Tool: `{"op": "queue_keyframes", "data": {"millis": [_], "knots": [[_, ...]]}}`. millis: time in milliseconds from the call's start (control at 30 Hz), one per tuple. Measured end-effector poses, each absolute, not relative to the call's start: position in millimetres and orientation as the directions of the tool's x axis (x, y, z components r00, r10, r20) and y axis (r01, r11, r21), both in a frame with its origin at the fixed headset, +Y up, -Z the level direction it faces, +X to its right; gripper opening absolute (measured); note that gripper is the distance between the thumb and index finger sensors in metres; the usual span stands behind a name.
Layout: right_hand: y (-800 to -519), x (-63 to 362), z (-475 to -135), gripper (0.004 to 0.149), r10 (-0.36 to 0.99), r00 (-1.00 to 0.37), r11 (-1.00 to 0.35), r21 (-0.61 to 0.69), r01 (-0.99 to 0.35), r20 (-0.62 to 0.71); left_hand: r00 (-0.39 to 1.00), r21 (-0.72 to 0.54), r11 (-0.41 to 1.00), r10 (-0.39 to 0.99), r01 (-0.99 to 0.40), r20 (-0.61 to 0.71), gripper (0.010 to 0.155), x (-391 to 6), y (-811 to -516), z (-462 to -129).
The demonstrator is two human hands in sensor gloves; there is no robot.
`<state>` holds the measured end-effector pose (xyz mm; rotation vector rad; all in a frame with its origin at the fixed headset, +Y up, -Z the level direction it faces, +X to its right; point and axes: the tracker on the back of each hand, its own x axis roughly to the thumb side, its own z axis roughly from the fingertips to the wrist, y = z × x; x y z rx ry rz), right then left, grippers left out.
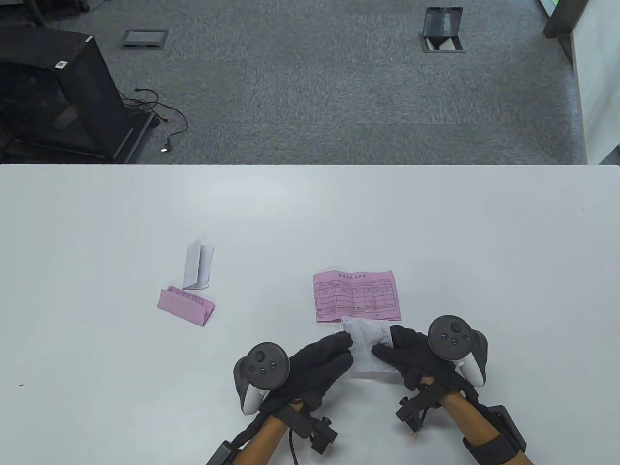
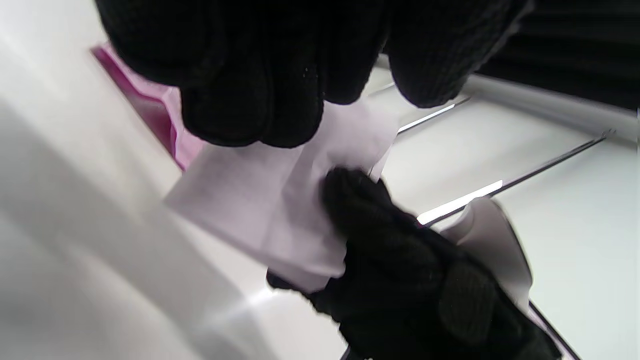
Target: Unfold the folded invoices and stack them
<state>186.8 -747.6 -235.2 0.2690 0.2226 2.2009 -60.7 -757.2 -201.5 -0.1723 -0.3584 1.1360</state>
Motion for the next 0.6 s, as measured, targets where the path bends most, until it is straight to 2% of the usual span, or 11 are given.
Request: {"op": "queue_keyframes", "data": {"millis": [100, 200, 433, 533, 600], "knots": [[-746, 176, -231, 0.038, 0.810, -0.567, -0.584, 0.297, -0.755, 0.152, 0.352, -0.388, 0.381, 0.924, -0.839, 0.147, 0.070, -54, -766, -201], [-746, 173, -228, 0.043, 0.828, -0.543, -0.557, 0.324, -0.765, 0.140, 0.267, -0.434, 0.282, 0.959, -0.856, 0.096, 0.072, -54, -772, -201], [-756, 173, -229, 0.051, 0.883, -0.465, -0.452, 0.390, -0.802, 0.068, 0.164, -0.422, 0.142, 0.986, -0.895, -0.016, 0.071, -57, -781, -202], [-757, 173, -229, 0.050, 0.888, -0.456, -0.440, 0.400, -0.804, 0.060, 0.151, -0.428, 0.119, 0.988, -0.896, -0.041, 0.072, -57, -782, -201], [-757, 172, -229, 0.051, 0.886, -0.459, -0.442, 0.408, -0.798, 0.063, 0.186, -0.426, 0.153, 0.982, -0.892, -0.035, 0.077, -55, -779, -200]]}}
